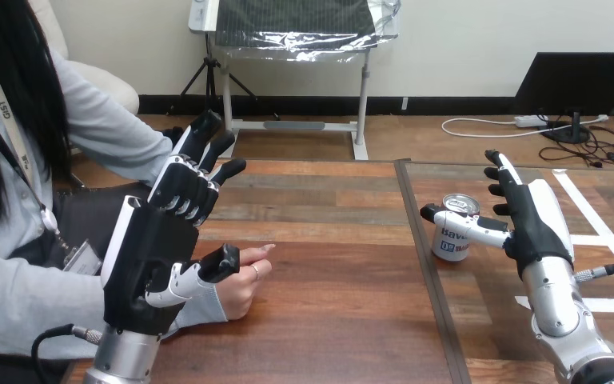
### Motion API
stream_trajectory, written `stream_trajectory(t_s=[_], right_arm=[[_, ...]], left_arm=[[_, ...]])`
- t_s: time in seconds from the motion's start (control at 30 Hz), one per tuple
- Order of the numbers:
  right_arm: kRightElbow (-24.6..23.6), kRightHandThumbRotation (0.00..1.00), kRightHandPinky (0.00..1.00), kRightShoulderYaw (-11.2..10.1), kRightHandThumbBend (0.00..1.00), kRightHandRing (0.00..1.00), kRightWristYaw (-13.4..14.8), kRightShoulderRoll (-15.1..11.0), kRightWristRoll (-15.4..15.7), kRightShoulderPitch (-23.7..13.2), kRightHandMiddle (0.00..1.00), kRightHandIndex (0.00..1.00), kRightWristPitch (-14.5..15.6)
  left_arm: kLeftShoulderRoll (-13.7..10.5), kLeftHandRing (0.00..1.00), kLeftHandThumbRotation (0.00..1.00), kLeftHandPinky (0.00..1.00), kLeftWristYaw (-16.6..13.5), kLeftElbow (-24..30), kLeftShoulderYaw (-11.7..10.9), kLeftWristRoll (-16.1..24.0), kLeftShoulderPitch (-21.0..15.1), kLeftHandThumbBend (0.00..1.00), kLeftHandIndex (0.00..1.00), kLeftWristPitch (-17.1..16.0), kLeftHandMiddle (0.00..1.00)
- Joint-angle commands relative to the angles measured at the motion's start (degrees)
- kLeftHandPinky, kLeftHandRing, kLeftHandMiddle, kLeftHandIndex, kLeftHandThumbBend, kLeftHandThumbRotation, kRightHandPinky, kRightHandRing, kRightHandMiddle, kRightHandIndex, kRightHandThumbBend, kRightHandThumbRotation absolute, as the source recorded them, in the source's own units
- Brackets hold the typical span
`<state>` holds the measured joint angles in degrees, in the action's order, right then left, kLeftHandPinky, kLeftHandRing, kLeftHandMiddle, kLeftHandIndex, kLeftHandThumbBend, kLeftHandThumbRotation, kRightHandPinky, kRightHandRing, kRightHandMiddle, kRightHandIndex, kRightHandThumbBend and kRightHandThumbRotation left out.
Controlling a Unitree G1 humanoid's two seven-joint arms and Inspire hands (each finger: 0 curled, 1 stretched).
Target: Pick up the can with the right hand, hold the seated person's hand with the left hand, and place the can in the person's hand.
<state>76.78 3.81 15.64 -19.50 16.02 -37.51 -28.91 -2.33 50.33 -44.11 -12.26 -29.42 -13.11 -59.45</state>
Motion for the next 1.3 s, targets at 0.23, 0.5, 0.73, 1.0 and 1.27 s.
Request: stream_trajectory(t_s=[0.23, 0.5, 0.73, 1.0, 1.27], right_arm=[[-0.29, 0.48, 0.79, -0.62, 1.0, 0.87, 0.17, 1.12, -0.05, -3.03, 0.89, 0.96, 0.92], [-0.25, 0.48, 0.81, -0.36, 1.0, 0.9, 0.6, 1.53, 0.32, -3.09, 0.88, 0.96, 1.25], [-0.13, 0.48, 0.81, -0.37, 1.0, 0.9, 0.09, 1.97, 0.42, -3.29, 0.89, 0.95, 1.92], [-0.17, 0.46, 0.81, -0.52, 1.0, 0.91, -0.39, 2.51, 0.29, -3.51, 0.9, 0.95, 1.94], [-0.04, 0.46, 0.81, -0.58, 1.0, 0.91, -0.77, 2.85, 0.23, -3.71, 0.91, 0.95, 2.64]], left_arm=[[-0.98, 0.95, 0.5, 0.87, 0.07, 4.12, -0.3, -0.86, -0.96, 1.0, 0.93, -0.15, 0.97], [-1.13, 0.95, 0.5, 0.87, 0.49, 4.95, -0.24, -1.37, -0.36, 1.0, 0.93, 0.64, 0.98], [-1.31, 0.95, 0.49, 0.87, 0.35, 5.66, -0.33, -1.25, 0.13, 1.0, 0.93, 0.53, 0.97], [-1.53, 0.95, 0.5, 0.85, 0.45, 6.87, -0.21, -1.4, 0.84, 1.0, 0.93, 0.93, 0.97], [-1.73, 0.95, 0.49, 0.86, 0.51, 7.9, -0.07, -1.7, 1.56, 1.0, 0.93, 1.37, 0.97]])
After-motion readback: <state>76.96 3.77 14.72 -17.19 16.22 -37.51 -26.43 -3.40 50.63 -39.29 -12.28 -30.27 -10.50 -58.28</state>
